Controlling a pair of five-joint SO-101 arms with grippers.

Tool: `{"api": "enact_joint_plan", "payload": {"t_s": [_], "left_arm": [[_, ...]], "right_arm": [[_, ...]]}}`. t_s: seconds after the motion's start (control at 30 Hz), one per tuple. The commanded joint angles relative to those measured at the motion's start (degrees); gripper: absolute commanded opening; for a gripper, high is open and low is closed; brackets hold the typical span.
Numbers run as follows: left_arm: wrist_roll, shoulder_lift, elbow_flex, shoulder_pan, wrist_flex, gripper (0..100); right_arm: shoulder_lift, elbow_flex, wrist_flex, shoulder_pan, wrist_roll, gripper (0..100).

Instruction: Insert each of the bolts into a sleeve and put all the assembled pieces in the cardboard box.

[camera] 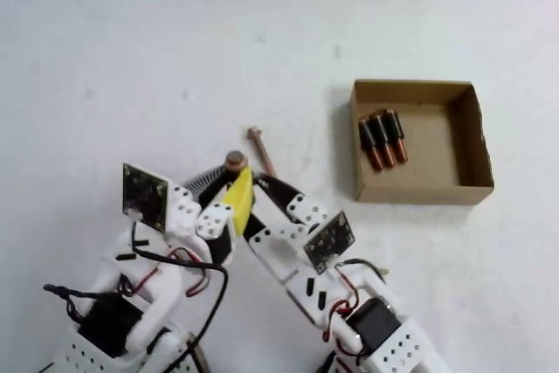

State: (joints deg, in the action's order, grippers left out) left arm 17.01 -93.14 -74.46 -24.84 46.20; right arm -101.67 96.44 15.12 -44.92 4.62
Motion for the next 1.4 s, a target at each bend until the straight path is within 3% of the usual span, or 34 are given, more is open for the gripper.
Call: {"api": "enact_joint_plan", "payload": {"t_s": [0.0, 0.17, 0.43, 0.7, 1.07, 1.27, 1.37], "left_arm": [[0.3, 0.4, 0.2, 0.1, 0.6, 2], [-7.9, 0.4, 0.4, 0.6, 0.4, 5], [-9.3, 0.4, 0.4, 0.6, 0.4, 27], [-9.4, 0.4, 3.1, 1.7, 0.4, 27], [-9.8, 0.4, 13.0, 15.9, 1.5, 27], [-9.8, 0.4, 24.3, 19.7, 15.5, 27], [-9.8, 0.4, 28.4, 21.7, 21.0, 20]], "right_arm": [[-1.5, 0.4, -0.8, 0.2, -0.8, 1.7], [-1.5, 0.4, -0.6, 0.2, -0.7, 1.7], [-1.5, 0.4, -0.5, 0.2, -0.6, 1.7], [-1.5, 0.4, -0.4, 0.3, -0.6, 1.7], [-1.4, 0.4, 0.1, 7.4, -0.5, 1.7], [-1.5, 0.4, 3.1, 8.0, -0.5, 1.8], [-1.5, 0.4, 3.1, 8.1, -0.5, 1.8]]}}
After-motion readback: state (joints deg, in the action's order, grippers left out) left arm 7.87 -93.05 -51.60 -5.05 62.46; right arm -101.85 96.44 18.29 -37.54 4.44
